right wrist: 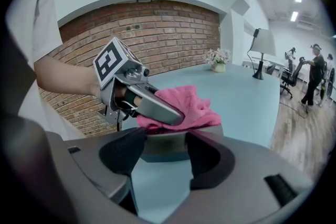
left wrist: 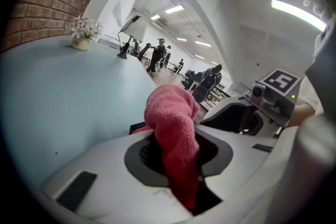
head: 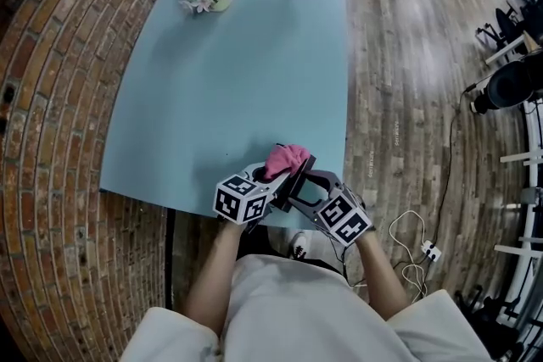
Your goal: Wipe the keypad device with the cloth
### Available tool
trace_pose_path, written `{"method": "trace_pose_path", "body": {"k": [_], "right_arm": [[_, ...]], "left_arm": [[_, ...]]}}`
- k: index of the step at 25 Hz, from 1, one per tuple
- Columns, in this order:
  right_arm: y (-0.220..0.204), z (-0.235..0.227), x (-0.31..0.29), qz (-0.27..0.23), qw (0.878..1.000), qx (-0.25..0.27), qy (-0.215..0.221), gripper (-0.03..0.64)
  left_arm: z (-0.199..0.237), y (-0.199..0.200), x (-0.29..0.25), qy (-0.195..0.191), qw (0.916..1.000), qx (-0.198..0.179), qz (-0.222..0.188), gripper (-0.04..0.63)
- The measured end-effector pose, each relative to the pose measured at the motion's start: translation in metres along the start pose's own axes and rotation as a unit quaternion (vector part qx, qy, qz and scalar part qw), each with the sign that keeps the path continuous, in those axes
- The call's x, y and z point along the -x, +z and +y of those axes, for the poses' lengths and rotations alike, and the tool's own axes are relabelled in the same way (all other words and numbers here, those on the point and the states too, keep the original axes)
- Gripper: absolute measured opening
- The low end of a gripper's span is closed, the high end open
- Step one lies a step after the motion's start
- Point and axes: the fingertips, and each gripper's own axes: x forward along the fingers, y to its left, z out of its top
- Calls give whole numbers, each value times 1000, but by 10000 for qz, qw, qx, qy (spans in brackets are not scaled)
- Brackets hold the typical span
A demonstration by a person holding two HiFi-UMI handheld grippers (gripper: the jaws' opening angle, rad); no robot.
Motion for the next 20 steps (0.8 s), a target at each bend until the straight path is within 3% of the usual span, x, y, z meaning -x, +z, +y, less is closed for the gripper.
{"method": "trace_pose_path", "body": {"k": [12,17,20], "right_arm": [[1,0,1,20,10000,-51,24,284],[0,0,1,13,10000,-56,18,284],[-1,0,0,34,10000,-59,12,284]], "left_arm": [[50,-15,-3,76,9983,525,258,130],[64,-21,-4,156,9973,622,350,130],[70,-23,-4,271,9978,456,399,130]]}}
